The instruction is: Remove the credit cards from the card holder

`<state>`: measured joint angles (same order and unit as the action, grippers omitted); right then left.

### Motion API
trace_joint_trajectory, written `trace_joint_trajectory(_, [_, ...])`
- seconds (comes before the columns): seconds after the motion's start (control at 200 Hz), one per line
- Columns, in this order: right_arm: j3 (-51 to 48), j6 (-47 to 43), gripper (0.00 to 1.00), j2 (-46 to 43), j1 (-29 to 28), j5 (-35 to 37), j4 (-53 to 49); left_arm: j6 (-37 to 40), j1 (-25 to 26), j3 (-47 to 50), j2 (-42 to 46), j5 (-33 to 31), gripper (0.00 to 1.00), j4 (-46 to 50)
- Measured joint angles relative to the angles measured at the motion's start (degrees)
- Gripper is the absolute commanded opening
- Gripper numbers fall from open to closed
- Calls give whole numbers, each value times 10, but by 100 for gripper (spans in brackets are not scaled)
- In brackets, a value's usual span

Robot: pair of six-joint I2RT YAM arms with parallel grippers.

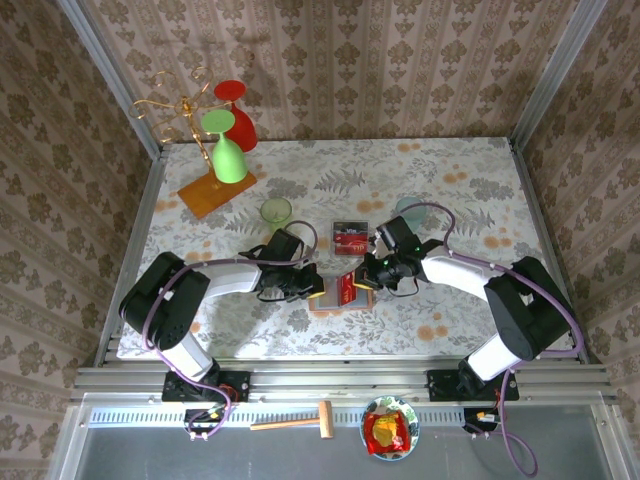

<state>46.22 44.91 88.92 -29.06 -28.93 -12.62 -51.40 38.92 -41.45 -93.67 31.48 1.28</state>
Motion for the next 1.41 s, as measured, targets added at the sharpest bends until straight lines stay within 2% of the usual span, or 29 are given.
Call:
trace_joint_trajectory(0.23, [46, -29, 1, -1, 0, 2, -61, 0, -4, 0, 9, 0, 5, -3])
trace_joint_trajectory(0.395, [111, -105, 0, 0, 0, 17, -151, 0, -12, 0, 17, 3, 6, -13])
trace_joint_trajectory(0.6, [169, -269, 0, 2, 0, 51, -242, 0, -23, 12, 28, 7, 6, -26])
trace_joint_trajectory(0.75, [195, -426, 0, 2, 0, 78, -309, 0, -30, 23, 36, 13, 6, -31])
trace_joint_trajectory(0.99, [329, -658, 0, 35, -2, 123, -421, 3, -37, 25, 55, 18, 6, -30])
trace_joint_trajectory(1.22, [440, -811, 0, 99, -9, 160, -503, 14, -58, 33, 85, 18, 7, -11])
trace_joint_trajectory(1.405, [534, -893, 0, 151, -11, 185, -549, 26, -82, 47, 122, 17, 9, 15])
